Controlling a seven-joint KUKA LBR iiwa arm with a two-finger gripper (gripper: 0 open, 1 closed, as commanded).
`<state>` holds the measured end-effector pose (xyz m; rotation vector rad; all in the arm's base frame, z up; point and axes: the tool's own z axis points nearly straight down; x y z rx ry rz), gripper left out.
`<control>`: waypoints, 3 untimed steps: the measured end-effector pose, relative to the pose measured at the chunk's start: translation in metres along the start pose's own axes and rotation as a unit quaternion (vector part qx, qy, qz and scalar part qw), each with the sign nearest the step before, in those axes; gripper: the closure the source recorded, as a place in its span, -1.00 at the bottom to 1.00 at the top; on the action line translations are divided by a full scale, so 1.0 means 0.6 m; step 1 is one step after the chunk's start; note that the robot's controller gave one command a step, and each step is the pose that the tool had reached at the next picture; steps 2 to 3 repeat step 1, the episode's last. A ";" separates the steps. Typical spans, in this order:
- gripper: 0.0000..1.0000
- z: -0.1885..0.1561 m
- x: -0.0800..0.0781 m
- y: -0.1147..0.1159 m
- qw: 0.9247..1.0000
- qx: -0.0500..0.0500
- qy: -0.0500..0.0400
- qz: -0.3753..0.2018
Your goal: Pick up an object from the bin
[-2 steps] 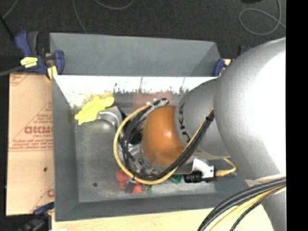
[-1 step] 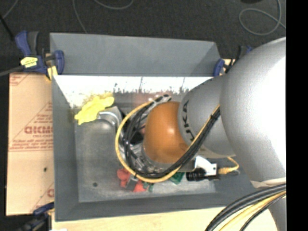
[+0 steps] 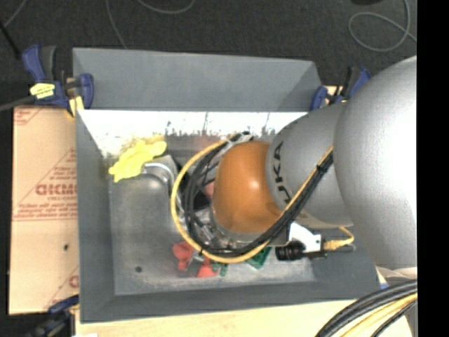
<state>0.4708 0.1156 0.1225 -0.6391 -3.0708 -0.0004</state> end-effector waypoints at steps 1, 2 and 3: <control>1.00 -0.036 -0.001 0.001 1.000 -0.001 -0.002 -0.001; 1.00 -0.036 -0.001 0.001 1.000 -0.001 -0.002 -0.001; 1.00 -0.036 -0.001 0.001 1.000 -0.001 -0.002 -0.001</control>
Offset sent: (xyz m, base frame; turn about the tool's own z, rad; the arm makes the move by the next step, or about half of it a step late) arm 0.0001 -0.0001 0.0217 0.0000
